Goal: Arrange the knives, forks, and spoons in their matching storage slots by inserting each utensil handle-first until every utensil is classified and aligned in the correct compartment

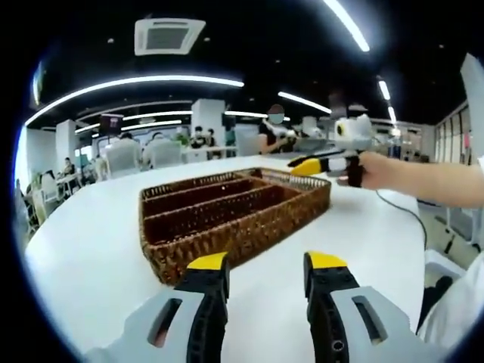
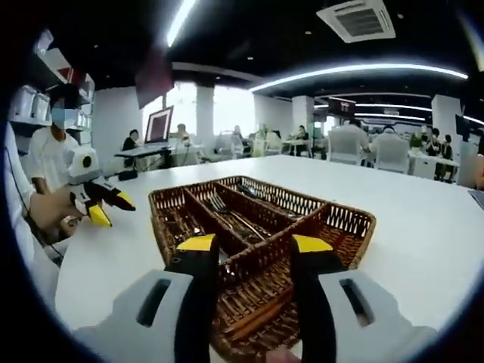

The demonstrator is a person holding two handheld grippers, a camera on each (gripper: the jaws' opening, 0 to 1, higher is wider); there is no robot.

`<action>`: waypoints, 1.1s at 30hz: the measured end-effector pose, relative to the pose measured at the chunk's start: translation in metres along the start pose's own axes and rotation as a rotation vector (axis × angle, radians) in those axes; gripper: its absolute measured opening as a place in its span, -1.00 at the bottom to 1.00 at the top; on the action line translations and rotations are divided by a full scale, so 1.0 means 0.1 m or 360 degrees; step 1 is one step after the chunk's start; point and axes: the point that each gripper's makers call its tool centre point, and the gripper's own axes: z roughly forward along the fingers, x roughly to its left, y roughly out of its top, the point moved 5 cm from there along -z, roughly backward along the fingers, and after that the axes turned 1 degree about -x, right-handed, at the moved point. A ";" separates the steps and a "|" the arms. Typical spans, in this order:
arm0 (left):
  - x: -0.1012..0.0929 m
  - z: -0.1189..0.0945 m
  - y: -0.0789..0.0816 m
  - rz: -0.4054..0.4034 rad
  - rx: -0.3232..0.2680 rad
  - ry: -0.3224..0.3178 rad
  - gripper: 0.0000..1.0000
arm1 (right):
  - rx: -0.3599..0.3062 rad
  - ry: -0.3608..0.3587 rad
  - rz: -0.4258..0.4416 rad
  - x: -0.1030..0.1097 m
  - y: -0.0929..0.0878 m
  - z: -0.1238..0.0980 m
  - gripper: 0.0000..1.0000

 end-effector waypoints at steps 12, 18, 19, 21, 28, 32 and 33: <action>0.02 -0.04 0.03 -0.0015 -0.0057 0.0053 0.08 | -0.0106 0.0019 -0.0082 0.33 0.13 -0.08 0.12; 0.02 -0.06 0.03 -0.0014 -0.0077 0.0069 0.19 | -0.0110 0.0022 -0.0094 0.49 0.12 -0.14 0.22; 0.01 -0.07 0.03 -0.0011 -0.0080 0.0073 0.20 | -0.0117 0.0021 -0.0093 0.51 0.12 -0.15 0.24; 0.01 -0.08 0.03 -0.0008 -0.0086 0.0079 0.23 | -0.0133 0.0010 -0.0072 0.54 0.12 -0.18 0.29; 0.03 -0.12 0.02 -0.0018 -0.0105 0.0099 0.31 | -0.0156 -0.0020 -0.0061 0.65 0.12 -0.25 0.39; 0.04 -0.14 0.02 -0.0017 -0.0108 0.0113 0.34 | -0.0169 -0.0052 -0.0048 0.69 0.13 -0.30 0.48; 0.05 -0.15 0.01 -0.0015 -0.0107 0.0121 0.35 | -0.0177 -0.0071 -0.0043 0.71 0.14 -0.32 0.49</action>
